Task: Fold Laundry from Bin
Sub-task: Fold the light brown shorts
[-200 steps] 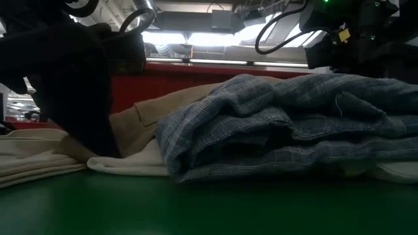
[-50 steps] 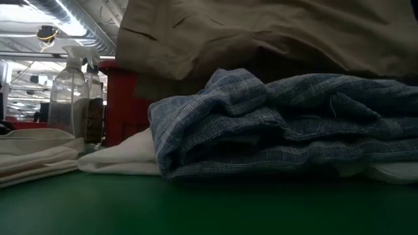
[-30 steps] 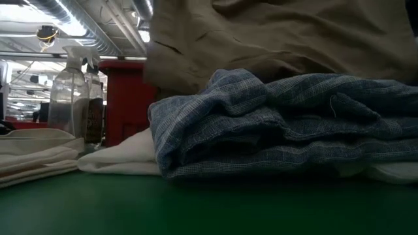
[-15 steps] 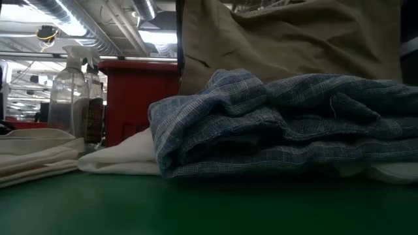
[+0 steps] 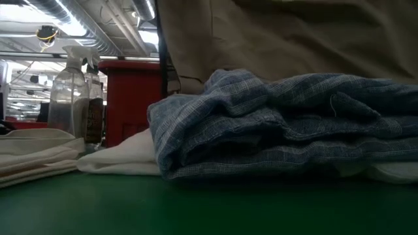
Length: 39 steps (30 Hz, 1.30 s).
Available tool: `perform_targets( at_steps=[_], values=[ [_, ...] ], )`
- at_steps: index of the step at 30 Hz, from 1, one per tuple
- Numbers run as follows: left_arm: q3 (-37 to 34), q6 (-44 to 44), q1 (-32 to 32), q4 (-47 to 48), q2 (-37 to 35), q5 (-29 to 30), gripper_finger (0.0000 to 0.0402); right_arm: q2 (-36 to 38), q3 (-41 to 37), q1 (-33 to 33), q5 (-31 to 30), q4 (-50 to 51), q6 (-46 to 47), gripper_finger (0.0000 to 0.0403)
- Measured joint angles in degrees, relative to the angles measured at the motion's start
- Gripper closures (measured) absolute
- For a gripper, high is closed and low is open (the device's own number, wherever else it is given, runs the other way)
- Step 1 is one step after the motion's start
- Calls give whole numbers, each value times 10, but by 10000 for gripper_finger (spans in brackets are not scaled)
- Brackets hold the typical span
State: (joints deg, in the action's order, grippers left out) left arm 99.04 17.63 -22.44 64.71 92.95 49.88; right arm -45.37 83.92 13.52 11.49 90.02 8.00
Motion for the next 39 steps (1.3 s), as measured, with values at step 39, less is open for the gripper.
perform_targets(
  at_steps=[39],
  values=[
    [1,347,-110,-194,192,-279,359,106,-144,0,201,-1,173,398]
  ],
)
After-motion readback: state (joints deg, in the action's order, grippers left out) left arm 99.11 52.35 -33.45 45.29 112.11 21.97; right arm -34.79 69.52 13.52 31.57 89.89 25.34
